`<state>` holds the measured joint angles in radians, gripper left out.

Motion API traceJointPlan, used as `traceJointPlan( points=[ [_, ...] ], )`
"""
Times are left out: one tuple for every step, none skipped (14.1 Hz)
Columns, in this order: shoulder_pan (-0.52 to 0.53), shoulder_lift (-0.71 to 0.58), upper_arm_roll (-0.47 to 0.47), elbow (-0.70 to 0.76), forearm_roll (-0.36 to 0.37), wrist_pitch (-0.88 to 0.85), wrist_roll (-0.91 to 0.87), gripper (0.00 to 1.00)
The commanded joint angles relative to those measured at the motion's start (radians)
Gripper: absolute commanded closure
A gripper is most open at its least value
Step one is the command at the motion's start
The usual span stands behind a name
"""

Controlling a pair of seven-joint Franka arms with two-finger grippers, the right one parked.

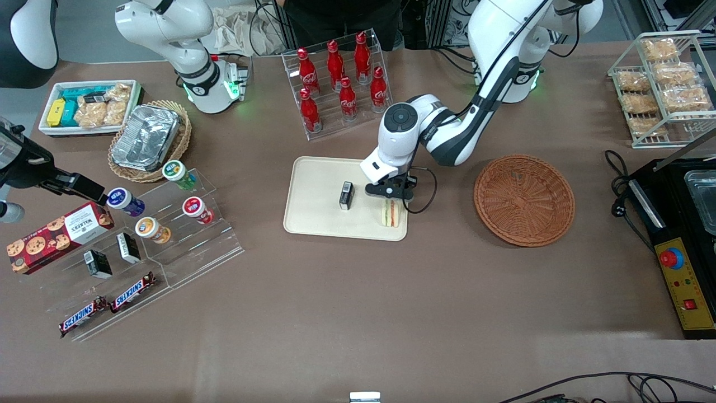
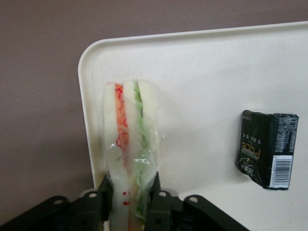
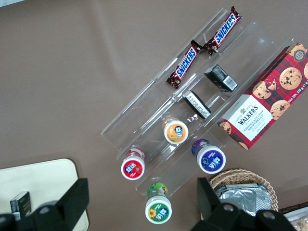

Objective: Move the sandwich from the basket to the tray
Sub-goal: 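Lower the sandwich onto the tray and open the left gripper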

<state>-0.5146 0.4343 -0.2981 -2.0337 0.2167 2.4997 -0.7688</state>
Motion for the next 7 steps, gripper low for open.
traceJointPlan(
  points=[
    [-0.012, -0.002, 0.011, 0.017, 0.027, 0.008, -0.023, 0.00],
    [-0.004, -0.011, 0.011, 0.017, 0.027, 0.007, -0.020, 0.00],
    [0.002, -0.031, 0.010, 0.020, 0.027, -0.002, -0.015, 0.00],
    [0.005, -0.060, 0.010, 0.018, 0.027, -0.011, -0.014, 0.00],
    [0.016, -0.089, 0.010, 0.023, 0.026, -0.050, -0.012, 0.00],
    [0.027, -0.116, 0.008, 0.041, 0.023, -0.092, -0.011, 0.00],
    [0.042, -0.152, 0.007, 0.049, 0.017, -0.128, -0.011, 0.00]
  ],
)
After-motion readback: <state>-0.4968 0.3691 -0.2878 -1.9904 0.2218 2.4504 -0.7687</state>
